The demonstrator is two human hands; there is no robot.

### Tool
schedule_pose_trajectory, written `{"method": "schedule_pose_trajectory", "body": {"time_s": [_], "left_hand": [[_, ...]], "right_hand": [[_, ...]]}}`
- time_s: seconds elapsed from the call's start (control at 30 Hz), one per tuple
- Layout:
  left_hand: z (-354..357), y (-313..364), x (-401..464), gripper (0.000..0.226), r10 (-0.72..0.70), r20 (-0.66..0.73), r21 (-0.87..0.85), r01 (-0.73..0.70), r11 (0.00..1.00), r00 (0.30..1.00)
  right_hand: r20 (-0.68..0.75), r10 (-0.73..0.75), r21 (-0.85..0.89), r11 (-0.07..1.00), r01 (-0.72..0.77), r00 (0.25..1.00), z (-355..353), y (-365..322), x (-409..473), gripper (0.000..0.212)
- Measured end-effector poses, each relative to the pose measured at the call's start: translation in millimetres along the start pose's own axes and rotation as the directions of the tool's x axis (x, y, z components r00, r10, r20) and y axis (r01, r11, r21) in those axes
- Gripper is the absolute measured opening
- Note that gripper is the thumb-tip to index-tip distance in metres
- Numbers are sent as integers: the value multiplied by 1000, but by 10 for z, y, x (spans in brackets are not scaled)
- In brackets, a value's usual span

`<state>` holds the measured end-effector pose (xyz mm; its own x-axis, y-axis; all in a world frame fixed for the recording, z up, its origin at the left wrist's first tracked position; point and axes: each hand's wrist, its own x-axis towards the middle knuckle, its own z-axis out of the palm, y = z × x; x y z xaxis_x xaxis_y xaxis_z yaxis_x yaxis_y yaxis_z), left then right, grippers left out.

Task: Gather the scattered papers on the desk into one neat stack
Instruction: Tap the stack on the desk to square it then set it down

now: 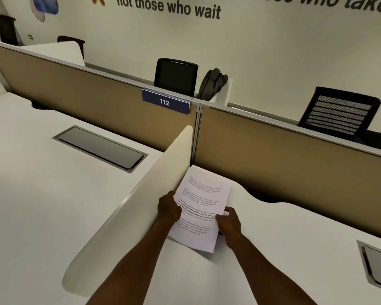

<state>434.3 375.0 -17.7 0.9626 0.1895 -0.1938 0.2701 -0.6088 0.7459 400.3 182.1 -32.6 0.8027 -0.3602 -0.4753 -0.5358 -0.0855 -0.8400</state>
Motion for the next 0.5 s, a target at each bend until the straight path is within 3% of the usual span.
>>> {"method": "schedule_pose_trajectory", "body": {"time_s": [0.1,0.5], "left_hand": [[108,-11,147,36,13,7,67,-13,998,1000],[394,-59,299,74,146,91,281,-167,945,985]], "right_hand": [[-84,-44,-76,996,38,996,40,14,134,41],[-220,-216,-222,961,167,951,99,83,155,11]]}}
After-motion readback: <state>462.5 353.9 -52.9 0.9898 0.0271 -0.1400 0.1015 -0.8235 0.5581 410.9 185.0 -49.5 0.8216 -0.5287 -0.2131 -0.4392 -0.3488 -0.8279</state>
